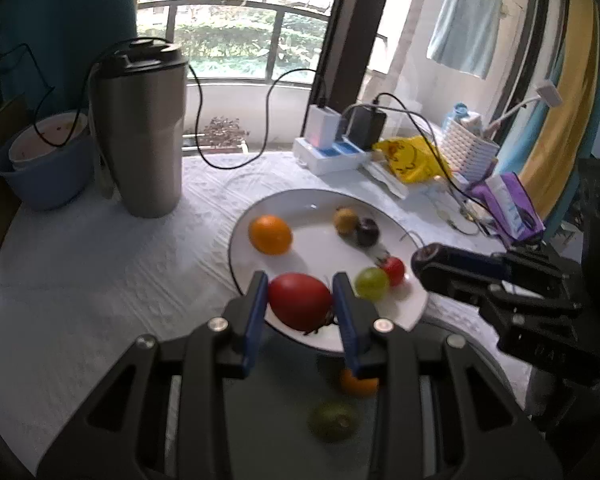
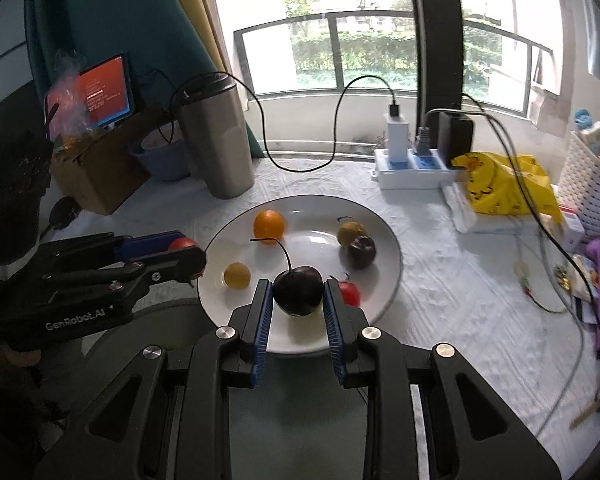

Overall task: Organize fruits
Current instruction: 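Carry the red tomato and plum into the white bowl and open both tools, then move both tools back over the orange and green tomato on the mat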

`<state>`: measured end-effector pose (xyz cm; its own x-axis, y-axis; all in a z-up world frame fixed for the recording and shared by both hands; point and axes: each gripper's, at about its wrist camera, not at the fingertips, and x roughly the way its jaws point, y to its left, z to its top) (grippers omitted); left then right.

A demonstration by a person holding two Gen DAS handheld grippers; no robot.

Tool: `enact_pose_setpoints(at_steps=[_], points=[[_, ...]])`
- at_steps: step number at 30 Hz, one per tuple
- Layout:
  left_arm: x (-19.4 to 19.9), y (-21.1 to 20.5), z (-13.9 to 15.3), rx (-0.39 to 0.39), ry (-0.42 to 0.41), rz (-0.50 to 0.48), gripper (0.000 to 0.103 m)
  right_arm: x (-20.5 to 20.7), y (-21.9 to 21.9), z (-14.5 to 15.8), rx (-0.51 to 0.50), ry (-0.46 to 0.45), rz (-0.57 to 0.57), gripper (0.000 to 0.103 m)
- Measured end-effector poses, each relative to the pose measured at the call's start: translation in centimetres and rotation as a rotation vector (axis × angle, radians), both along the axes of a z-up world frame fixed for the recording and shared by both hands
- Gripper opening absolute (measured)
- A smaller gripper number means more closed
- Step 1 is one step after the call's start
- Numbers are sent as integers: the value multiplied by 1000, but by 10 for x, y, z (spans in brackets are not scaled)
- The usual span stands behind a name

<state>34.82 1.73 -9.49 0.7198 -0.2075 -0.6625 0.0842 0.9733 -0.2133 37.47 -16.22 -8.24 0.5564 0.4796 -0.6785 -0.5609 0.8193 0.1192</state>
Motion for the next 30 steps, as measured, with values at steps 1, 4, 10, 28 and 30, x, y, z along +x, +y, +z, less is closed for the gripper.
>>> enact_pose_setpoints(at_steps=[1,4,10,28,30], points=[[3,2,-1,0,1,3,34,3,4,-2,-2,2,4,28],[11,7,-4,-5,4,13,34,12,13,-5,-13,3,13,28],[28,14,-16,-14,23,29,34,33,33,-17,-36,20,36,28],[45,14,-23,-36,59,6,35,55,39,-33,-72,33,-21,40],[40,15,-17,-35,44,16,38,51,38,-29,-69,24,-21,40]])
